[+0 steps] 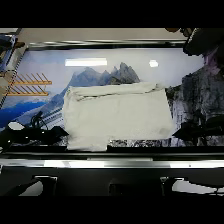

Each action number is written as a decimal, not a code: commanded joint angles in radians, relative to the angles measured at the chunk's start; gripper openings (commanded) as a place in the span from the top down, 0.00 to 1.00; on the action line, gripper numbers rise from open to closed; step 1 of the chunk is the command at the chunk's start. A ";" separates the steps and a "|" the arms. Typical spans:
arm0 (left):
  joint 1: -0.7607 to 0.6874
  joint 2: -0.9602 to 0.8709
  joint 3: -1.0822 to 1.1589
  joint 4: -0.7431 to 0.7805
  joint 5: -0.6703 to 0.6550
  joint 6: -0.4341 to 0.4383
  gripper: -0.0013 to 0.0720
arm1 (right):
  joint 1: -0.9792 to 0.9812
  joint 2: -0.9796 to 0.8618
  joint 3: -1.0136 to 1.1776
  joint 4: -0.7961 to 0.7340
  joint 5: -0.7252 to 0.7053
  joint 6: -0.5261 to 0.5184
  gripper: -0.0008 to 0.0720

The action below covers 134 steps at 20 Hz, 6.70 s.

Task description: Fold the clothes and pants, and hang the long-sleeved shirts on hangers.

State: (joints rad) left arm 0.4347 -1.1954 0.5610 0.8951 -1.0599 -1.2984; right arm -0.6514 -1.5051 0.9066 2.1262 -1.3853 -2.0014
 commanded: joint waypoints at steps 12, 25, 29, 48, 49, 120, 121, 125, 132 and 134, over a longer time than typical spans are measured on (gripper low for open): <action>-0.100 -0.056 -0.013 -0.058 0.048 0.012 0.40 | 0.000 0.035 0.001 0.020 -0.023 0.001 0.94; -0.100 -0.054 0.103 -0.062 0.006 0.004 0.96 | 0.180 0.142 0.058 0.246 0.080 -0.081 0.94; -0.100 -0.054 0.440 -0.099 -0.031 -0.037 0.96 | 0.315 0.202 0.290 0.243 0.249 0.010 0.94; 0.019 0.414 1.452 0.435 -0.206 -0.602 0.96 | 0.337 0.838 1.124 -0.313 0.189 0.573 0.94; 0.019 0.411 1.452 0.434 -0.215 -0.593 0.96 | 0.337 0.829 1.124 -0.346 0.178 0.596 0.94; -0.010 -0.157 0.578 0.302 -0.333 -0.149 0.19 | 0.134 -0.145 0.635 -0.019 -0.166 0.256 0.27; -0.011 -0.103 0.469 0.273 -0.279 -0.130 0.19 | 0.138 -0.129 0.605 -0.018 -0.167 0.256 0.27; -0.012 0.028 0.144 0.077 -0.138 0.000 0.19 | 0.140 -0.065 0.562 -0.017 -0.190 0.272 0.27; -0.013 0.033 -0.049 -0.056 -0.134 0.120 0.19 | 0.140 0.037 0.562 -0.018 -0.191 0.278 0.27; -0.013 0.033 -0.068 -0.104 -0.125 0.133 0.19 | 0.140 0.049 0.562 -0.018 -0.192 0.282 0.27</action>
State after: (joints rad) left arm 0.4210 -1.1675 0.5468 0.8700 -1.1999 -1.2110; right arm -0.5110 -1.4822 1.4708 2.1071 -1.5761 -1.7275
